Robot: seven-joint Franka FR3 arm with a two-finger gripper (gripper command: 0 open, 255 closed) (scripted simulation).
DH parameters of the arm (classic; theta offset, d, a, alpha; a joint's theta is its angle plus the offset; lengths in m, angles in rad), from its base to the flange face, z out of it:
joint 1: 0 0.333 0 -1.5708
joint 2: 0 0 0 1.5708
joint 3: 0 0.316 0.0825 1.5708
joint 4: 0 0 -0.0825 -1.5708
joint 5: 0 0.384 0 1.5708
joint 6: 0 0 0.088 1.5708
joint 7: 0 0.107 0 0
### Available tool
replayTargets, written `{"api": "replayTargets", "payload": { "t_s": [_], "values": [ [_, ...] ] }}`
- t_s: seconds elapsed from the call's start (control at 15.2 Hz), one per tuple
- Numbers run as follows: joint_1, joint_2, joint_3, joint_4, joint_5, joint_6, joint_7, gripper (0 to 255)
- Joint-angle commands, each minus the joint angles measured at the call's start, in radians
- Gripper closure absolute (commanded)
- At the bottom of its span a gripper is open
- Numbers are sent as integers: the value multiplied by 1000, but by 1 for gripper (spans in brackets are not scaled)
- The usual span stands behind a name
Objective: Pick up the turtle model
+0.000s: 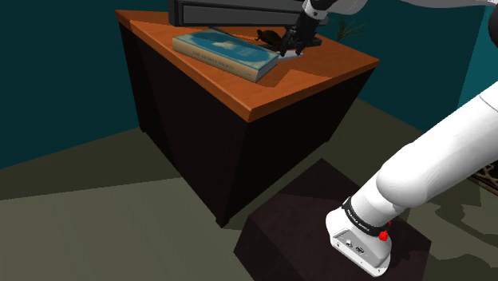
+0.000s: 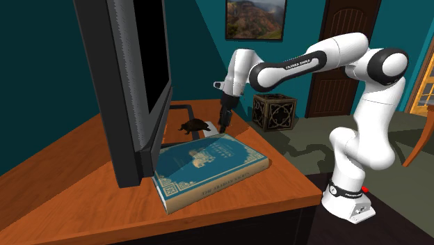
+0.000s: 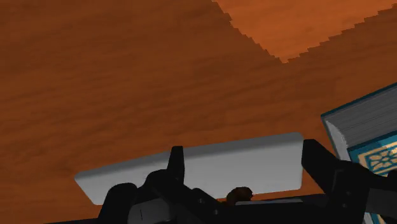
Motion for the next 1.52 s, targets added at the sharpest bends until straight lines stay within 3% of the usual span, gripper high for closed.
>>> {"api": "replayTargets", "payload": {
  "t_s": [0.0,0.59,0.66,1.25,1.45],
  "values": [
    [0,13,-1,17,2,227,5,0],
    [0,30,-3,-67,6,328,1,0],
    [-1,31,-4,-66,7,328,0,255],
    [0,31,-3,-67,6,328,1,255],
    [0,22,-2,-35,4,288,3,255]
  ]
}}
